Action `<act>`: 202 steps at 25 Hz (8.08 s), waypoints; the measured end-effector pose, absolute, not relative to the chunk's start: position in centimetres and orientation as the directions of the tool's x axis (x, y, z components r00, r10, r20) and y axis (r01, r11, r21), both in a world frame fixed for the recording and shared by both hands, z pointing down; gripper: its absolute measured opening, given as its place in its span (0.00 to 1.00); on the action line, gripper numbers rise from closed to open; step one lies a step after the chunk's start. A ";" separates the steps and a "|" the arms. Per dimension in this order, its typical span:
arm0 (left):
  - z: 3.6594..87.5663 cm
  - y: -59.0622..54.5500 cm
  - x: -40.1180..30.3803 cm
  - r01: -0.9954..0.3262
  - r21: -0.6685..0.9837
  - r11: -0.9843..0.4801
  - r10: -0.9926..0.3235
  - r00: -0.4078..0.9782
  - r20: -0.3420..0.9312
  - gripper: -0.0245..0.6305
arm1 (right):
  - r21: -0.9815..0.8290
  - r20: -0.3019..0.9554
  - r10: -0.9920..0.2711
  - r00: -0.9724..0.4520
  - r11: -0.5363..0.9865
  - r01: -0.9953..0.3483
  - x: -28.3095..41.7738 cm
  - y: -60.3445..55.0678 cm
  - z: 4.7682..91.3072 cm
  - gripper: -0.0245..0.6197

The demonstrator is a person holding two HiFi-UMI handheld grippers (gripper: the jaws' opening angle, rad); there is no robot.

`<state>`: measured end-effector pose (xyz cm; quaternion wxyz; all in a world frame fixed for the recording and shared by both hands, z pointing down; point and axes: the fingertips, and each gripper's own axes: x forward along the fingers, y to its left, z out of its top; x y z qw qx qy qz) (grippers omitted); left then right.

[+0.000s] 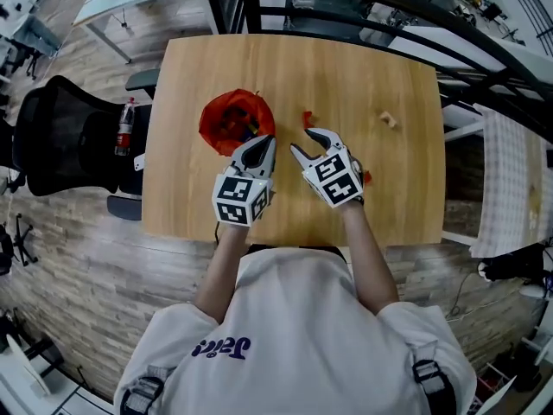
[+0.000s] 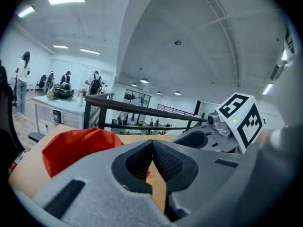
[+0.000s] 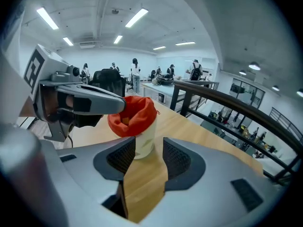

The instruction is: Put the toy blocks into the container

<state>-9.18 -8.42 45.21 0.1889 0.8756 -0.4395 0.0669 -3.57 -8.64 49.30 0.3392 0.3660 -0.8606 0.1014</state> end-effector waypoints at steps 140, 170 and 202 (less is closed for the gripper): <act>47.8 -9.1 -27.1 -0.932 0.309 -0.190 -0.915 0.282 0.287 0.05 | 0.146 0.833 -0.333 -0.441 0.902 -0.407 -20.1 -13.6 54.3 0.37; 45.6 -9.4 -3.2 -0.744 0.265 -0.613 -0.689 0.668 0.282 0.05 | 0.025 0.658 -0.568 -0.495 0.673 -0.739 3.6 -11.2 48.6 0.37; 56.2 -11.0 -1.1 -0.815 0.292 -0.501 -0.688 0.579 0.438 0.05 | -0.028 0.855 -0.281 -0.435 0.814 -0.581 1.5 -17.5 71.4 0.26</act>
